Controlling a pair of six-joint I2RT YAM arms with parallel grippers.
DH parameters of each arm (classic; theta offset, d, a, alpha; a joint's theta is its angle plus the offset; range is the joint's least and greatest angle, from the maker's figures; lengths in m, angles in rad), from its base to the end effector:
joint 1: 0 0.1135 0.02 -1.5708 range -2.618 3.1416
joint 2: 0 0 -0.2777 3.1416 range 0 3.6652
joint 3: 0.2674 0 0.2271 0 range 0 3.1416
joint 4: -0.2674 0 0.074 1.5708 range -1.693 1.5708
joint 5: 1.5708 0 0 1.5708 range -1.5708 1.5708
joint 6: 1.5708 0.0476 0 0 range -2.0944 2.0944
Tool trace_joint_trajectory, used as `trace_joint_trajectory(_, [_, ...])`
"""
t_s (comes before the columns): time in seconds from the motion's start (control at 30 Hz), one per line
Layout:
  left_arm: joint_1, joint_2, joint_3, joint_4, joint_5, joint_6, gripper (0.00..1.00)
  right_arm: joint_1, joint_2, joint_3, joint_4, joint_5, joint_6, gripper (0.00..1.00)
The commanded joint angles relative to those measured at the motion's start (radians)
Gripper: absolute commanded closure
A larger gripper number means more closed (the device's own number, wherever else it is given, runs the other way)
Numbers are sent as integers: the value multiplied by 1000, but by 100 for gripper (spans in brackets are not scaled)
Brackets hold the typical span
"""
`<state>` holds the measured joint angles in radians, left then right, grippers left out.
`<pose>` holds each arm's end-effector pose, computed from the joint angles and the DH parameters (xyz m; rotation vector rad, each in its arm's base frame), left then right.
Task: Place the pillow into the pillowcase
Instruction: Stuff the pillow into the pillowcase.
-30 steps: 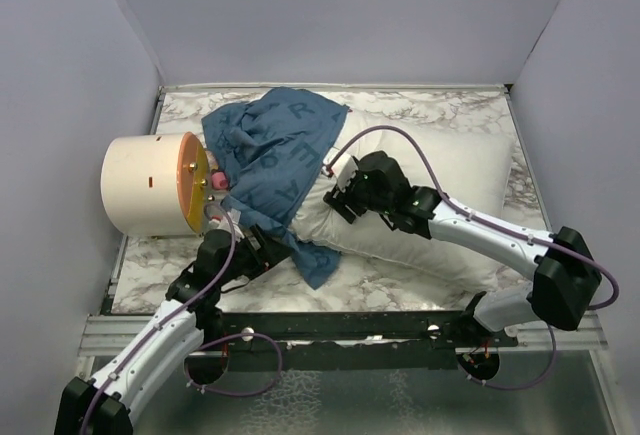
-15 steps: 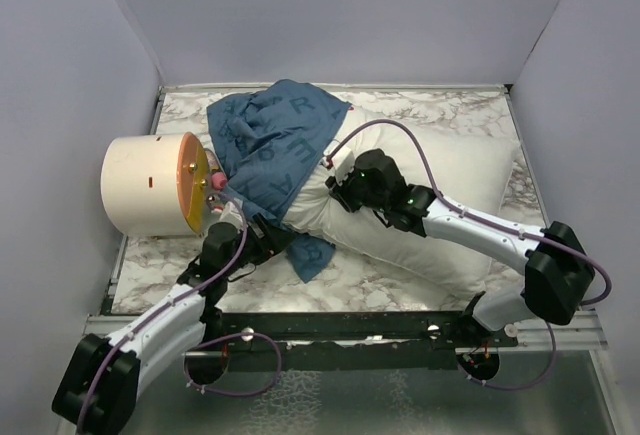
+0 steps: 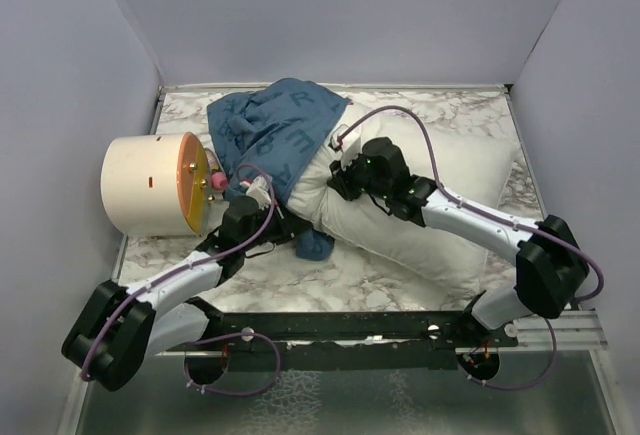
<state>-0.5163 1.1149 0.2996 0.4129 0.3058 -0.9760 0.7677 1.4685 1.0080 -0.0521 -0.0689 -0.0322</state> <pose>0.1681 -0.1119 0.1978 -0.2795 2.1665 -1.2213 0.2283 0.2249 0.2866 -0.8663 1.9394 0.5147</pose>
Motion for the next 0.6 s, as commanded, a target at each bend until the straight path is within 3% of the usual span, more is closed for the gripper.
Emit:
trace_joint_trajectory(0.0, [-109, -143, 118, -62, 47, 18, 100, -44, 116, 105, 140, -31, 123, 99])
trace_joint_trajectory(0.23, [-142, -156, 60, 97, 122, -112, 100, -50, 264, 261, 304, -46, 271, 99])
trace_joint_trajectory(0.47, [-152, 21, 29, 233, 156, -113, 100, -50, 373, 75, 423, -29, 364, 99])
trace_joint_trajectory(0.57, [-152, 50, 39, 219, 156, -93, 100, -51, 326, -36, 473, -153, 316, 99])
